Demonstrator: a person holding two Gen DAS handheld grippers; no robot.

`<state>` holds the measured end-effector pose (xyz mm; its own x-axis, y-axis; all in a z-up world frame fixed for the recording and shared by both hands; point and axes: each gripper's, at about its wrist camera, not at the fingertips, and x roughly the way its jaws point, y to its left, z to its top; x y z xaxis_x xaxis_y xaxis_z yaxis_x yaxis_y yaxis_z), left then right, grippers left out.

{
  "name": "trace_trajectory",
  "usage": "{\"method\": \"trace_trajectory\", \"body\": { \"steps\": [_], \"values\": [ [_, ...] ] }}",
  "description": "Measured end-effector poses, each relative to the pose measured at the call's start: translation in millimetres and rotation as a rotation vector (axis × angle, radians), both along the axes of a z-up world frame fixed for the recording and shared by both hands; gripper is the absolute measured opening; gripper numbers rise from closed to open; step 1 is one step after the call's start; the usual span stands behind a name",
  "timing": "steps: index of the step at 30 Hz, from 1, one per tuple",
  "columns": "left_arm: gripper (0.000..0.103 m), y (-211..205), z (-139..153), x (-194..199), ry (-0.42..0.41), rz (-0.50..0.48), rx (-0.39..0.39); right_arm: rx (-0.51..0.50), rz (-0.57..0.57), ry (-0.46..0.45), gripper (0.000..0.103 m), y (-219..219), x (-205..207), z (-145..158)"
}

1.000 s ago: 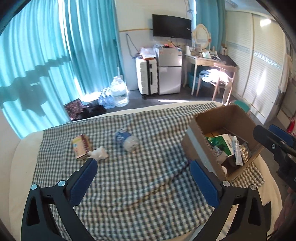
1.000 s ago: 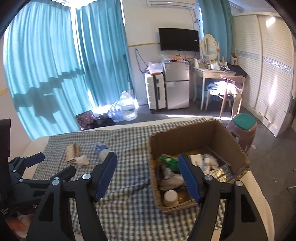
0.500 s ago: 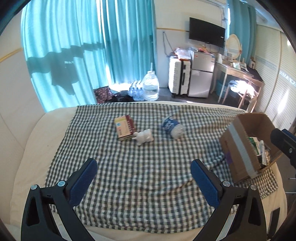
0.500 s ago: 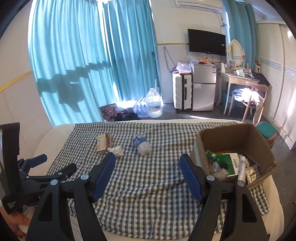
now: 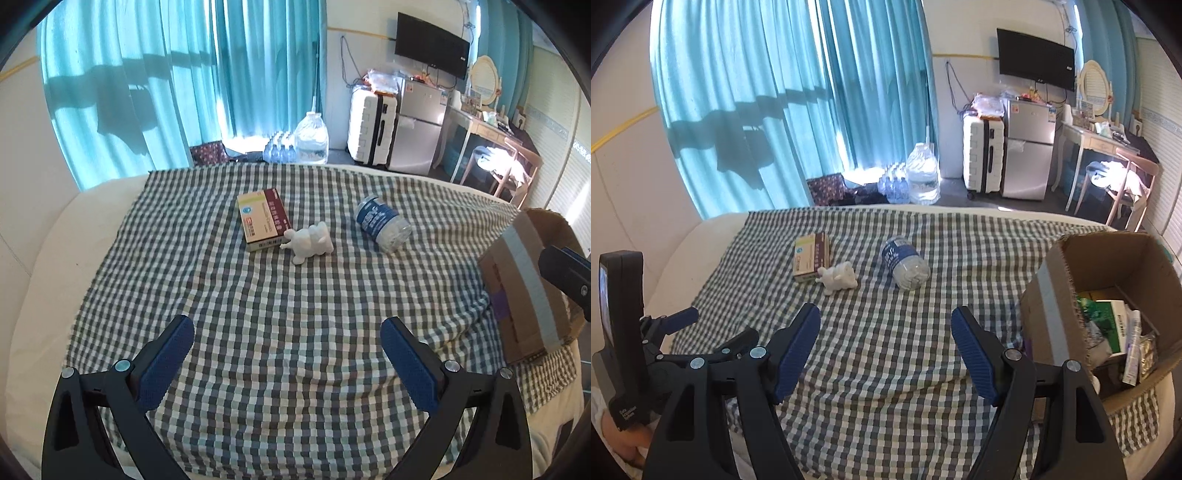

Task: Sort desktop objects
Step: 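Move both tools back over the remaining items, then grasp the cotton-swab bottle with right tool while left grasps the white toy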

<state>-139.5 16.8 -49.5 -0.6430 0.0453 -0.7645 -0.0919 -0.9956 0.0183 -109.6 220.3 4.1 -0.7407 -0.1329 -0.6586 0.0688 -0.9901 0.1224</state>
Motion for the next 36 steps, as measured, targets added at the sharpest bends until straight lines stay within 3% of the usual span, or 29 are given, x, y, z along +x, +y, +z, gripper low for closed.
{"method": "trace_trajectory", "body": {
  "steps": [9, 19, 24, 27, 31, 36],
  "values": [
    [0.103, 14.2, -51.6, -74.7, -0.047, 0.027, 0.009, -0.071, 0.055, -0.064, 0.073, 12.8, -73.7, -51.2],
    [0.103, 28.9, -102.5, -160.9, -0.104, 0.027, 0.075, 0.029, 0.122, -0.112, 0.073, 8.9, -165.6, -103.1],
    [0.103, 25.8, -130.2, -194.0, -0.133, 0.053, 0.083, 0.024, 0.155, -0.152, 0.073, 11.1, -200.3, -129.8],
    [0.103, 15.6, -143.6, -206.7, -0.137, 0.111, 0.123, 0.055, 0.156, -0.159, 0.073, 7.8, -211.5, -144.4],
    [0.103, 2.3, -157.7, -211.6, -0.144, 0.127, 0.211, 0.011, 0.119, -0.194, 0.073, 10.9, -228.7, -163.8],
    [0.081, 3.6, -150.3, -206.7, -0.116, 0.045, 0.208, -0.047, 0.096, -0.295, 0.071, 11.8, -243.4, -186.6]
  ]
}}
